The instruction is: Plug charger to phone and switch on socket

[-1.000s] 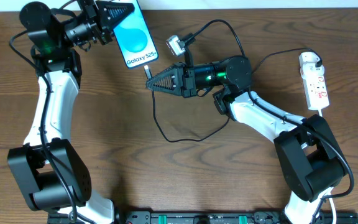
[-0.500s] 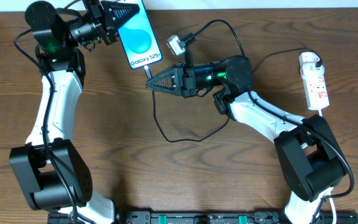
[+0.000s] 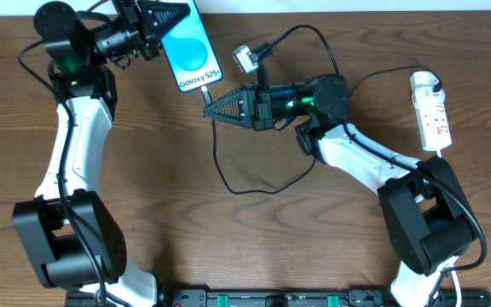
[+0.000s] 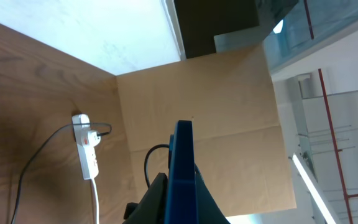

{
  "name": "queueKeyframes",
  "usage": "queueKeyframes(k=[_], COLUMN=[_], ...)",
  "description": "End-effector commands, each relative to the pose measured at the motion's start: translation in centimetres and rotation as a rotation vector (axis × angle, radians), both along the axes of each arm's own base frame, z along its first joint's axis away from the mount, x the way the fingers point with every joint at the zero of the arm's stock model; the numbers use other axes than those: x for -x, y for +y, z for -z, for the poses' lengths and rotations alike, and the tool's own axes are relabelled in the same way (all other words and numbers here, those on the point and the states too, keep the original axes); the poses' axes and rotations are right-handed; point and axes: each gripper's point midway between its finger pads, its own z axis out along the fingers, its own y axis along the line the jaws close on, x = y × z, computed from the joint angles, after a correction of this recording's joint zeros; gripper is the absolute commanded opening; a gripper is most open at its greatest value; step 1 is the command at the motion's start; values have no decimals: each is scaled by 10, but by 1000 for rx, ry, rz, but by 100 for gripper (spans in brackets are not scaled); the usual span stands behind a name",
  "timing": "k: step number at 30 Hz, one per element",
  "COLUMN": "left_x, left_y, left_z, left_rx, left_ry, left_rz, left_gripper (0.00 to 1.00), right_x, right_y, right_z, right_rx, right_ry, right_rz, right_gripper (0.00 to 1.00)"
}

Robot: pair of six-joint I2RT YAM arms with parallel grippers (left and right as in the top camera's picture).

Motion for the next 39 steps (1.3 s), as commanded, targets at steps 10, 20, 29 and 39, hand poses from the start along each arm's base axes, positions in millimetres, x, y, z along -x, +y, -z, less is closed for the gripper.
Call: queueKeyframes(k=[10, 20, 29, 39], left_x=[0, 3, 3, 5], left_y=[1, -1, -1, -2], left_z=[-7, -7, -7, -6], left_rx=[-3, -7, -7, -10], left_ry=[-28, -28, -28, -29], left_rz=[-9, 11, 10, 25], left_gripper=[7, 7, 7, 7], right_x=[-6, -8, -10, -6], right_y=[-1, -1, 0, 7], right_z=[-4, -5, -3, -5], right_rx=[-15, -17, -10, -16], right_ry=[-1, 18, 47, 72], right_rz=[27, 34, 40, 38], right_gripper=[1, 1, 1, 1])
